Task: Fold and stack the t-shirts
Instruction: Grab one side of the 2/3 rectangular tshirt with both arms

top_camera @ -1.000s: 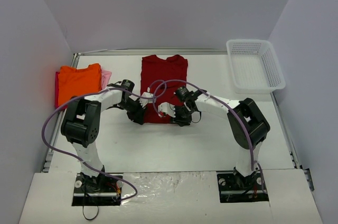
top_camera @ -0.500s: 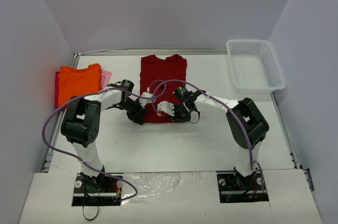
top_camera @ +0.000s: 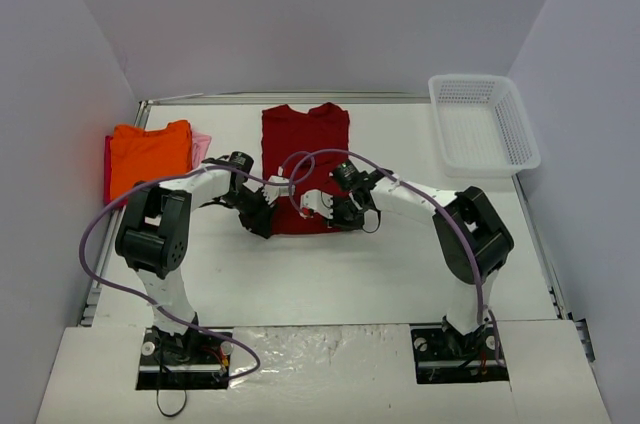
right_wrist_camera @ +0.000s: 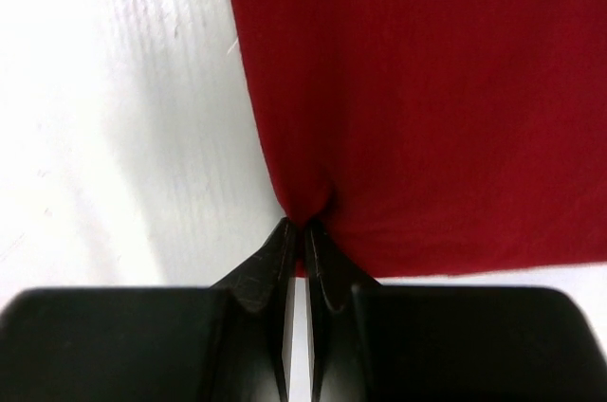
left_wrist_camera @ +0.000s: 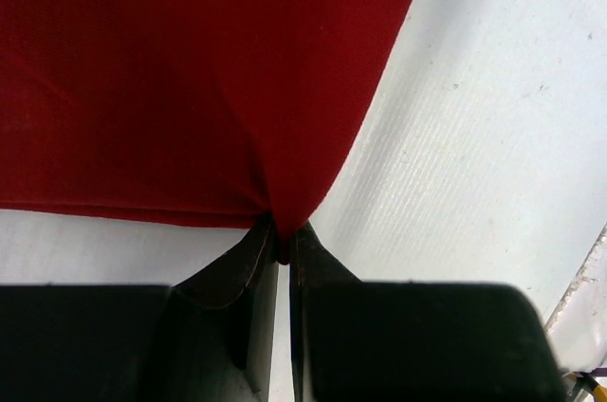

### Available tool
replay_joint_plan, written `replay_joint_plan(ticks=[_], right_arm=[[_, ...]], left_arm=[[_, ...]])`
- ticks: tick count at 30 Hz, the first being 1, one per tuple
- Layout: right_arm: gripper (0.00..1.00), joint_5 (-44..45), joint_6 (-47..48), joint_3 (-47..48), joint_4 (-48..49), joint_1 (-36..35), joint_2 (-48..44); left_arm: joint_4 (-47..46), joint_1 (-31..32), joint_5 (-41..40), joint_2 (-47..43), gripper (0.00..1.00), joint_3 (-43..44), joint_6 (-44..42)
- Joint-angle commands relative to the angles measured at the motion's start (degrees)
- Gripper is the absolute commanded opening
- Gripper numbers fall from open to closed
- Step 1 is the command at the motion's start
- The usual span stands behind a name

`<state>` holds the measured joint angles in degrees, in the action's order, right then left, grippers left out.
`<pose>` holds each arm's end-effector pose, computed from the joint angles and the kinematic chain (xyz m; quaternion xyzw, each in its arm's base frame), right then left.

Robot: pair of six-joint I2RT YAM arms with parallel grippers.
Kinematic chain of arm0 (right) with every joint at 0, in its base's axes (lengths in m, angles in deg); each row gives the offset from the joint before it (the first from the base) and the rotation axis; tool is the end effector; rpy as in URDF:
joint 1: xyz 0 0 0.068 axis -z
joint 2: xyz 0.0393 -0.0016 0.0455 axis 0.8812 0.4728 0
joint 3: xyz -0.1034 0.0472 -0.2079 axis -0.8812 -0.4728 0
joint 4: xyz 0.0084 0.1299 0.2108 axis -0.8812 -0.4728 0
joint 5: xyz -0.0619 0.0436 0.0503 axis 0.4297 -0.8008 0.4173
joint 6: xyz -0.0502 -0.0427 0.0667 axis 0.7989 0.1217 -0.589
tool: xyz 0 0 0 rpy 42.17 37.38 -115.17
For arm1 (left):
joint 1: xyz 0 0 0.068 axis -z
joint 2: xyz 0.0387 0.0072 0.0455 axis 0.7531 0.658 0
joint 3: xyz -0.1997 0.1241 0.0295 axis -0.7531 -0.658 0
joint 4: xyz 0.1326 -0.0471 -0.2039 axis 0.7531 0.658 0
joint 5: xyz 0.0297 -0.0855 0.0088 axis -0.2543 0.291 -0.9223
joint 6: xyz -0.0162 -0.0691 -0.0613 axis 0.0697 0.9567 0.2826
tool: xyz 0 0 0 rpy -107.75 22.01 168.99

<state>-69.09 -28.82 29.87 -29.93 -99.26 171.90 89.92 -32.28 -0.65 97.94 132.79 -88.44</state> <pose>0.2846 0.2537 0.1046 -0.6937 0.6445 0.1287 0.2946 0.2966 -0.1476 0.1015 0.4549 0.8089 -0.3353 0.1623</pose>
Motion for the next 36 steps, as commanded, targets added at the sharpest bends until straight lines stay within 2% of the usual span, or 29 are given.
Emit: replay_joint_plan(ticks=[1,17,23,26,36], right_arm=[[0.00,0.51,-2.00,0.25,-7.68,1.35,-5.84],[0.00,-8.20,-1.31,-3.52,-20.77,2.14,-18.58],[0.00,-10.13,0.71,-3.62,-26.22,2.23,-21.40],[0.00,-12.14,1.59,-3.00,-29.73,2.23,-22.37],[0.00,-17.69,5.28,0.69,-39.23,2.32,-24.57]], left_arm=[[5.02,-0.23,1.24,-3.99,0.02,0.96,-2.86],[14.33,2.40,0.37,-20.95,0.03,-5.54,-8.84],[19.69,5.65,0.37,-24.48,0.02,-7.39,-11.65],[25.40,7.50,1.59,-25.01,0.02,-6.60,-17.10],[35.08,8.03,5.29,-26.76,0.03,-3.88,-25.53]])
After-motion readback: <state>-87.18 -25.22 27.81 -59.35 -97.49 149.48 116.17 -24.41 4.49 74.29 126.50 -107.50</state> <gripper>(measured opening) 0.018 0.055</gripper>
